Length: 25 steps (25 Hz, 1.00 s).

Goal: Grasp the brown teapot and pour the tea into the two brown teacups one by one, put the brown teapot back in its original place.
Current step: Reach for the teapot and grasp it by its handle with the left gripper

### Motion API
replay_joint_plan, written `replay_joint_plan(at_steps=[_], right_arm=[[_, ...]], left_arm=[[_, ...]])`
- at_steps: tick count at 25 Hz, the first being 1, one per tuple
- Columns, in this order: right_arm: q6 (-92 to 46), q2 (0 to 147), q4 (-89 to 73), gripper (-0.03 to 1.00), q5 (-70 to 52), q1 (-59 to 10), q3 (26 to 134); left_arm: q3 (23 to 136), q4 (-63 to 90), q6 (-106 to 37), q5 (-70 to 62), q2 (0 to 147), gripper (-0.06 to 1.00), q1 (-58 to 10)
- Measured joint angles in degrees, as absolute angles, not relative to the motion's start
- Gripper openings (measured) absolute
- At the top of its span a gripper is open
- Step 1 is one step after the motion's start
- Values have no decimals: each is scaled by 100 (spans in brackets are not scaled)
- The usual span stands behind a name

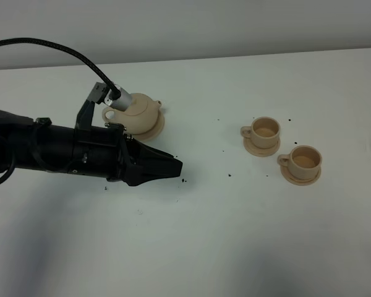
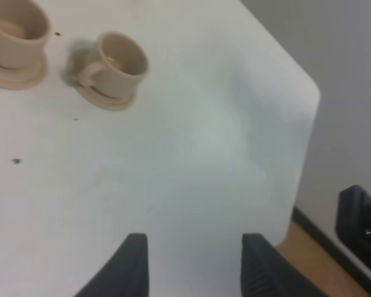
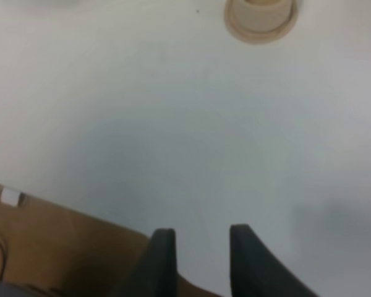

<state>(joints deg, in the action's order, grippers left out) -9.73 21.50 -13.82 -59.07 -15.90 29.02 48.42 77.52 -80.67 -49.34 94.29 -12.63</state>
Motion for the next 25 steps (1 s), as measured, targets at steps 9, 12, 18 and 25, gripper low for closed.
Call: replay_joint_plan(at_steps=[9,12,18,25], right_arm=[[43,1052,-557,24,-6074,-1590,2810],[536,946,-198,24,-6085,-1590,2810],[911,936,44,24,-6099,-1590,2810],[909,936,51,24,-6103,-1590,2810]], left_arm=[[4921,6416,-6736,-3855,8484,40,-1266],[4921,5778,-6180,-3440,8293,40,-1269],[4921,4469,-4967,-2791,8228,37,-1269],[4921,3661,-4055,-2183,8228,36,-1269]])
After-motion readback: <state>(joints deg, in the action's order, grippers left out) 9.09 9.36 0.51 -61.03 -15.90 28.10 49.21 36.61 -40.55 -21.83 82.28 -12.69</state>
